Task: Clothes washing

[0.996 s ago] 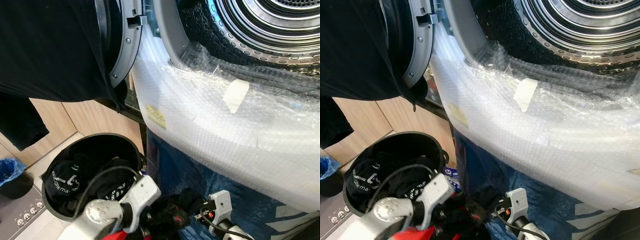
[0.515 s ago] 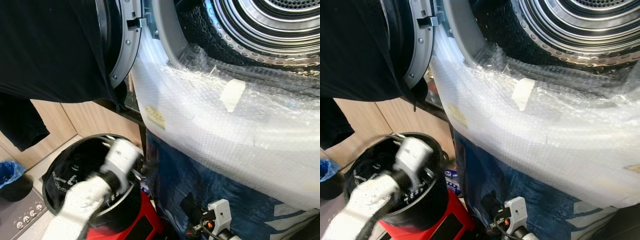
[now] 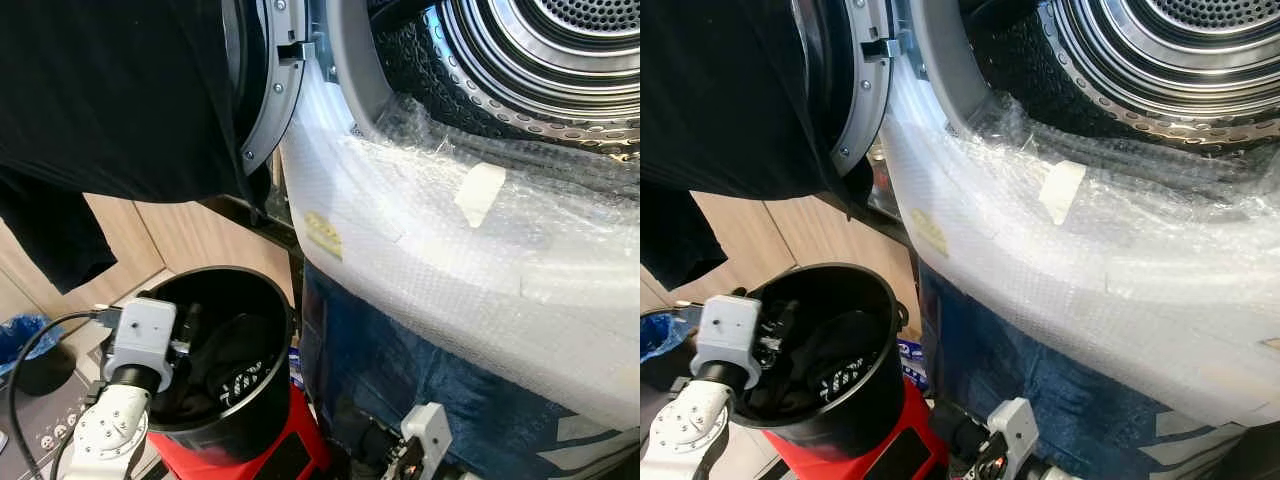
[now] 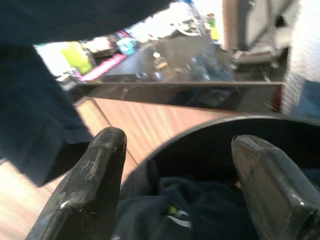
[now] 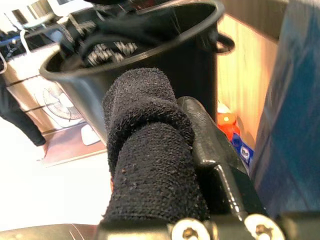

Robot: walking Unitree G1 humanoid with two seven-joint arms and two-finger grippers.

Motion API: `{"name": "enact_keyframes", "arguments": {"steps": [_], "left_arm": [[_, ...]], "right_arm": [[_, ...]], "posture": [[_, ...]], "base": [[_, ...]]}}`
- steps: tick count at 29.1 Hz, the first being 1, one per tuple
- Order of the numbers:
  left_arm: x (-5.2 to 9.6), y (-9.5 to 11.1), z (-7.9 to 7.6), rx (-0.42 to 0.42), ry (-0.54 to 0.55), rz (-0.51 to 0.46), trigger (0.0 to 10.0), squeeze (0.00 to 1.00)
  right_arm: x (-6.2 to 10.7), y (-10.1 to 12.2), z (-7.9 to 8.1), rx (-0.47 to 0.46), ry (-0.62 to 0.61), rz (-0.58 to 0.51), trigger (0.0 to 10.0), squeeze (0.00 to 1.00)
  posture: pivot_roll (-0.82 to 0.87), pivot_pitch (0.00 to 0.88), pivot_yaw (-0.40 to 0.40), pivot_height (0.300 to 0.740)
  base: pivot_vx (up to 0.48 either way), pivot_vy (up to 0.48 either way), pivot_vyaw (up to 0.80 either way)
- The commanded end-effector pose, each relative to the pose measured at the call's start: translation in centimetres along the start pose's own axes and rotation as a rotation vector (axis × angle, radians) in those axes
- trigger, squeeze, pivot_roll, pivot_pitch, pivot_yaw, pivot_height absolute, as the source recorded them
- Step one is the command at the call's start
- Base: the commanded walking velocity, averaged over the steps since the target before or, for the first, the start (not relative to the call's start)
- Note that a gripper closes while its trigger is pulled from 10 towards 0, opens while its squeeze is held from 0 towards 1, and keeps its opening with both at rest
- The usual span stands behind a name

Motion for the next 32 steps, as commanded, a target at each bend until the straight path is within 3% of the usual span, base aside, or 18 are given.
{"name": "enact_keyframes", "arguments": {"steps": [1,2,3,6,10,11,13,21,27,32], "left_arm": [[0.1,-1.4,-0.2,-0.027,0.006,0.04,10.0,0.0],[0.1,-1.4,-0.2,-0.027,0.006,0.04,10.0,0.0],[-0.1,-2.2,-0.9,-0.016,-0.019,0.057,10.0,0.0],[-0.4,-2.5,-1.9,0.016,-0.06,0.062,10.0,0.0],[-0.5,-2.4,-2.5,0.012,-0.095,0.048,10.0,0.0],[-0.5,-2.4,-2.5,0.012,-0.095,0.048,10.0,0.0],[-0.5,-2.7,-2.7,0.014,-0.114,0.053,10.0,0.0],[-0.5,-2.4,-4.1,0.004,-0.194,0.028,10.0,0.0],[-0.6,-2.3,-4.3,-0.028,-0.22,0.011,10.0,0.0],[-0.6,-2.5,-4.3,-0.021,-0.214,0.02,10.0,0.0]], "right_arm": [[-0.4,0.9,1.3,-0.01,0.069,-0.018,0.0,0.0],[-0.4,0.9,1.3,-0.01,0.069,-0.018,0.0,0.0],[-0.8,2.1,2.8,0.006,0.155,-0.028,0.0,0.0],[-0.9,5.0,4.0,0.017,0.239,-0.111,0.0,0.0],[-0.9,10.0,4.3,0.036,0.275,-0.276,0.0,0.0],[-0.9,10.0,4.3,0.036,0.275,-0.276,0.0,0.0],[-1.1,14.0,3.9,0.041,0.294,-0.44,0.0,0.0],[0.2,20.1,4.6,0.04,0.436,-0.659,0.0,0.0],[0.7,23.3,4.9,0.085,0.524,-0.712,0.0,0.0],[1.8,27.4,4.8,0.205,0.583,-0.711,0.0,0.0]], "posture": [[0.19,0.055,0.102,0.74],[0.19,0.055,0.102,0.74],[0.18,0.055,0.108,0.74],[0.18,0.052,0.108,0.74],[0.18,0.053,0.113,0.74],[0.18,0.053,0.113,0.74],[0.16,0.05,0.125,0.74],[0.19,0.042,0.117,0.74],[0.19,0.042,0.109,0.74],[0.18,0.066,0.099,0.74]], "base": [[0.0,0.0,0.0],[0.0,0.0,0.0],[0.0,0.0,0.0],[0.0,0.0,0.0],[0.0,0.0,0.0],[0.0,0.0,0.0],[0.0,0.0,0.0],[0.0,0.0,0.0],[0.0,0.0,0.0],[0.0,0.0,0.0]]}}
Point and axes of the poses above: a point about 5 cm out from each wrist's last joint towards the gripper, its own x axis pointing back from the gripper into the wrist, its own y axis along the axis of the wrist's last joint, z = x × y, the point moved 3 cm from there along -x, pointing out of the wrist towards the gripper, and after that the axes turned 8 degrees about -x, right-handed, at the moved point
